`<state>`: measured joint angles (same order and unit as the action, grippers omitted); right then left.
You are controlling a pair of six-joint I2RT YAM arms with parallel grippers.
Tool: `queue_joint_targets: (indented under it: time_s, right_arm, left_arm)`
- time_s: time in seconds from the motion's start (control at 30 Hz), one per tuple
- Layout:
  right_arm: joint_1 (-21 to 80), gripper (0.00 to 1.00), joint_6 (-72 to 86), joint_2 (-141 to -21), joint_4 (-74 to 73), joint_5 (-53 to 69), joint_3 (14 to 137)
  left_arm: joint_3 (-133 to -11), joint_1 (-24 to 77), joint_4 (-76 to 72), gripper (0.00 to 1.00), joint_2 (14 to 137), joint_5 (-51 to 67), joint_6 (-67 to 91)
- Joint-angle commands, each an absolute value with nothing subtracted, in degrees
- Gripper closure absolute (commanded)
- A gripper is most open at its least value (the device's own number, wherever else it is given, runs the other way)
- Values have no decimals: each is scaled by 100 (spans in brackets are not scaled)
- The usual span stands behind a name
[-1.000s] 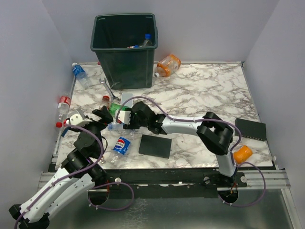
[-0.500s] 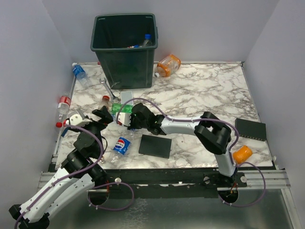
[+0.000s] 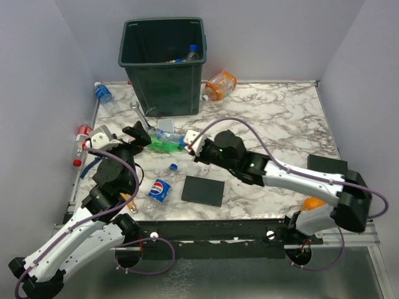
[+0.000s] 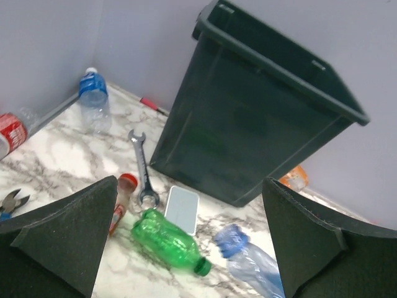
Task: Put the plastic bottles in the bin
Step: Pick up the plastic bottle at the center of the board.
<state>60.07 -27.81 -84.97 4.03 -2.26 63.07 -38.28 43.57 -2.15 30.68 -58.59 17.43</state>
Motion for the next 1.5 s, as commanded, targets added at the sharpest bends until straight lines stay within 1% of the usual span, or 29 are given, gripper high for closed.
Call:
queue_joint_targets:
  time_s: [0.0,0.1,0.13,0.23,0.3,0.37,0.47,0.63,0.73,0.83,1.07,1.17,1.27,1.4,1.47]
  right_arm:
    - [6047,100,-1462,-7427,386,-1033,5409]
    - [6047,99,-611,-6587,946,-1273,4694]
    - [6047,99,-346,-6317,1184,-1333,4460]
    - [6042,99,423,-5407,1901,-1725,3788]
    - [6038,99,737,-4848,2451,-1956,3377]
    - [6038,99,975,-4278,2894,-2031,2979]
    - [6038,99,1199,-3659,3301,-1861,2618]
    - [6038,100,1564,-3120,3699,-1509,2349]
    - [6038,100,1695,-2996,3803,-1334,2373]
    - [6038,99,1790,-2986,3821,-1220,2429]
    - [6038,99,1948,-3246,3809,-701,2582]
    - [6038,100,1947,-3354,3797,-560,2633]
    - [6038,99,1932,-3422,3708,-561,2671]
    - [6038,100,1940,-3437,3705,-579,2641]
    - [6038,99,1930,-3437,3713,-592,2637]
  left_arm:
    - [-4555,4335,-625,1,3501,-5167,1261]
    - [-5371,4333,-226,1,4048,-4298,1439]
    - [-5713,4333,-47,1,4290,-3722,1606]
    - [-6631,4326,630,1,5079,-2514,2319]
    - [-7017,4331,750,1,5503,-1748,2698]
    - [-7186,4307,584,1,5811,-967,2995]
    - [-7248,4241,-23,1,6208,536,3252]
    - [-6989,4159,-1249,1,6691,2355,3741]
    - [-6763,4148,-1896,1,6770,2921,3949]
    - [-6622,4143,-2265,1,6770,3175,4053]
    - [-6652,4143,-2435,1,6815,3428,4017]
    - [-6729,4146,-2426,8,6883,3540,4032]
    - [-6748,4148,-2424,22,6899,3561,4043]
    - [-6772,4143,-2457,48,6880,3552,4067]
    - [-6776,4147,-2476,59,6875,3574,4093]
